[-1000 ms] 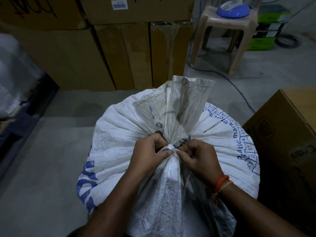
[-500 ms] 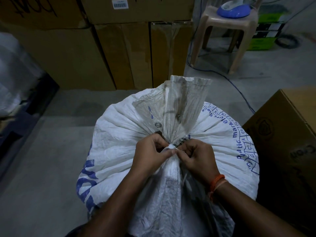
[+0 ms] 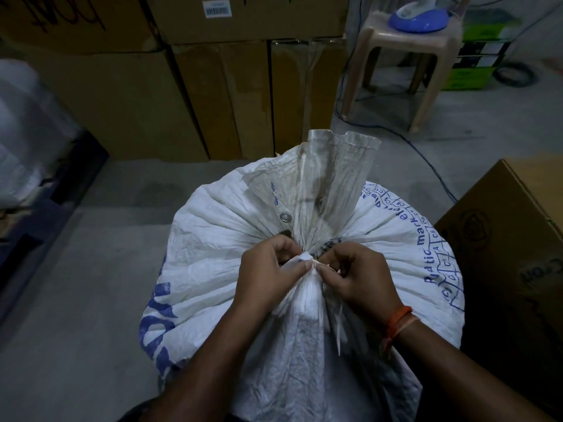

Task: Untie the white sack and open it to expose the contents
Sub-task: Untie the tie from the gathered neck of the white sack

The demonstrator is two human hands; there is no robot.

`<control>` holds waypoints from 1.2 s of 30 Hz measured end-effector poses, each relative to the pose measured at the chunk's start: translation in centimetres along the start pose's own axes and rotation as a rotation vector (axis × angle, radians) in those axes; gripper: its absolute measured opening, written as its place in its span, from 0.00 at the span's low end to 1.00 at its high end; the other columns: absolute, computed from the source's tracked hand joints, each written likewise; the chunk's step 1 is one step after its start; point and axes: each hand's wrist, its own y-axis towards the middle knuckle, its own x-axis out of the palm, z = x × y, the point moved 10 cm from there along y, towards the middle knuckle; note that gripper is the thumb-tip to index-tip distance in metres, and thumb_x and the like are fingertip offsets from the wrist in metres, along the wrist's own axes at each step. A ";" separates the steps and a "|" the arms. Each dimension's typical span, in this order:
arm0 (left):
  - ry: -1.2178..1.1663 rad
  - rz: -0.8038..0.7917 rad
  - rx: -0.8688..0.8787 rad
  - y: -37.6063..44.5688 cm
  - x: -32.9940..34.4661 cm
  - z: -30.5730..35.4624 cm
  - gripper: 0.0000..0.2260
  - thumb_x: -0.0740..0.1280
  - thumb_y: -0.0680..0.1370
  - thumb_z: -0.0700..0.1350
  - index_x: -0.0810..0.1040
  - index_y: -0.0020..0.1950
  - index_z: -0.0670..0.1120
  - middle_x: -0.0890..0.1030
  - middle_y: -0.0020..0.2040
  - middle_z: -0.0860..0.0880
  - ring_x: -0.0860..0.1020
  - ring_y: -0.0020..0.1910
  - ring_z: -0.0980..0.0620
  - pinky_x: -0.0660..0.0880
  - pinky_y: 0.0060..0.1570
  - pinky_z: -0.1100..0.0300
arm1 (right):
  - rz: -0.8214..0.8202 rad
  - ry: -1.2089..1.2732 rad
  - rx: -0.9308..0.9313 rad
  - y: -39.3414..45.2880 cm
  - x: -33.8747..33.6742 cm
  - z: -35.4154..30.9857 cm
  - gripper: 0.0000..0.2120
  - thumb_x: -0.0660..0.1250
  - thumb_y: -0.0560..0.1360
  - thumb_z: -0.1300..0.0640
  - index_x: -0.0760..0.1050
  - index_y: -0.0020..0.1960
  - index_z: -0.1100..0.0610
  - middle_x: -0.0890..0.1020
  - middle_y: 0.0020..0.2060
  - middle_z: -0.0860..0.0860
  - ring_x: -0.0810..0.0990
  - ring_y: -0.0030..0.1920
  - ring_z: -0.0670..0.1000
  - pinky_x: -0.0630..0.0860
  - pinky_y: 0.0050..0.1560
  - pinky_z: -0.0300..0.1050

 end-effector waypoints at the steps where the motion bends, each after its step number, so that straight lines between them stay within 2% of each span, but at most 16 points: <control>1: 0.021 -0.001 0.015 0.0 0.1 0.2 0.09 0.80 0.70 0.52 0.83 0.44 0.51 0.87 0.40 0.53 0.86 0.42 0.57 0.83 0.44 0.54 | -0.001 -0.007 -0.008 0.0 -0.1 0.0 0.09 0.78 0.67 0.58 0.79 0.33 0.51 0.78 0.27 0.46 0.76 0.32 0.42 0.65 0.33 0.29; 4: 0.043 -0.001 0.040 0.0 0.2 0.6 0.09 0.80 0.71 0.51 0.83 0.45 0.51 0.87 0.40 0.53 0.85 0.41 0.57 0.81 0.42 0.56 | 0.017 -0.031 -0.047 -0.1 -0.4 -0.2 0.14 0.78 0.67 0.59 0.74 0.31 0.47 0.74 0.27 0.44 0.73 0.31 0.37 0.64 0.34 0.28; 9: -0.054 -0.007 -0.017 0.0 0.6 -0.4 0.09 0.81 0.70 0.49 0.82 0.42 0.51 0.88 0.40 0.52 0.86 0.42 0.55 0.84 0.47 0.52 | 0.043 -0.018 -0.090 -0.3 -0.2 -0.3 0.11 0.78 0.66 0.64 0.78 0.32 0.53 0.76 0.29 0.46 0.72 0.32 0.35 0.63 0.35 0.26; 11: -0.109 -0.019 -0.056 0.0 0.9 -1.2 0.09 0.81 0.68 0.50 0.82 0.41 0.50 0.88 0.40 0.51 0.87 0.43 0.51 0.85 0.50 0.44 | 0.049 -0.027 -0.127 -0.4 -0.2 -0.7 0.12 0.77 0.67 0.65 0.77 0.32 0.54 0.74 0.29 0.44 0.71 0.32 0.37 0.63 0.36 0.27; 13: -0.129 -0.027 -0.073 0.1 1.0 -1.6 0.10 0.80 0.67 0.52 0.83 0.40 0.50 0.88 0.39 0.51 0.88 0.43 0.49 0.84 0.50 0.41 | 0.040 -0.055 -0.184 -0.6 0.1 -1.2 0.12 0.76 0.68 0.65 0.76 0.31 0.55 0.74 0.29 0.46 0.71 0.33 0.42 0.64 0.36 0.33; 16: -0.144 -0.021 -0.083 0.3 1.0 -2.0 0.10 0.80 0.65 0.52 0.83 0.39 0.50 0.88 0.38 0.51 0.88 0.42 0.49 0.84 0.49 0.40 | 0.034 -0.093 -0.239 -0.9 0.6 -1.6 0.08 0.74 0.68 0.65 0.77 0.33 0.58 0.75 0.31 0.50 0.73 0.36 0.50 0.67 0.37 0.40; 20: -0.164 -0.021 -0.097 0.4 1.1 -2.4 0.09 0.80 0.64 0.51 0.82 0.38 0.52 0.88 0.38 0.50 0.88 0.42 0.47 0.84 0.49 0.39 | 0.057 -0.106 -0.253 -1.2 0.6 -1.9 0.07 0.74 0.69 0.64 0.78 0.34 0.59 0.76 0.33 0.51 0.75 0.37 0.53 0.71 0.36 0.46; 24: -0.184 -0.033 -0.110 0.4 1.3 -2.7 0.10 0.80 0.63 0.52 0.83 0.38 0.51 0.88 0.38 0.48 0.88 0.43 0.45 0.84 0.50 0.38 | 0.065 -0.061 -0.213 -1.0 0.5 -1.7 0.13 0.75 0.67 0.65 0.74 0.32 0.54 0.72 0.31 0.46 0.72 0.34 0.48 0.67 0.35 0.42; 26: -0.190 -0.034 -0.125 0.5 1.3 -2.9 0.12 0.80 0.63 0.53 0.83 0.39 0.50 0.88 0.38 0.48 0.88 0.43 0.46 0.84 0.50 0.39 | 0.046 -0.047 -0.175 -0.9 0.8 -1.0 0.10 0.75 0.67 0.64 0.76 0.33 0.54 0.73 0.32 0.44 0.72 0.34 0.44 0.66 0.36 0.38; 30: -0.204 -0.047 -0.141 0.5 1.6 -3.2 0.14 0.80 0.62 0.55 0.84 0.40 0.49 0.89 0.39 0.48 0.88 0.43 0.46 0.84 0.49 0.38 | 0.018 -0.019 -0.115 -0.7 1.2 0.1 0.06 0.76 0.67 0.63 0.80 0.35 0.55 0.79 0.32 0.48 0.77 0.34 0.45 0.70 0.36 0.37; 36: -0.188 -0.037 -0.131 0.3 1.6 -2.9 0.13 0.81 0.63 0.51 0.84 0.40 0.47 0.88 0.39 0.47 0.88 0.44 0.43 0.84 0.50 0.38 | 0.000 0.000 -0.062 -0.7 1.5 0.4 0.04 0.75 0.67 0.59 0.81 0.35 0.54 0.78 0.30 0.46 0.74 0.32 0.42 0.65 0.34 0.32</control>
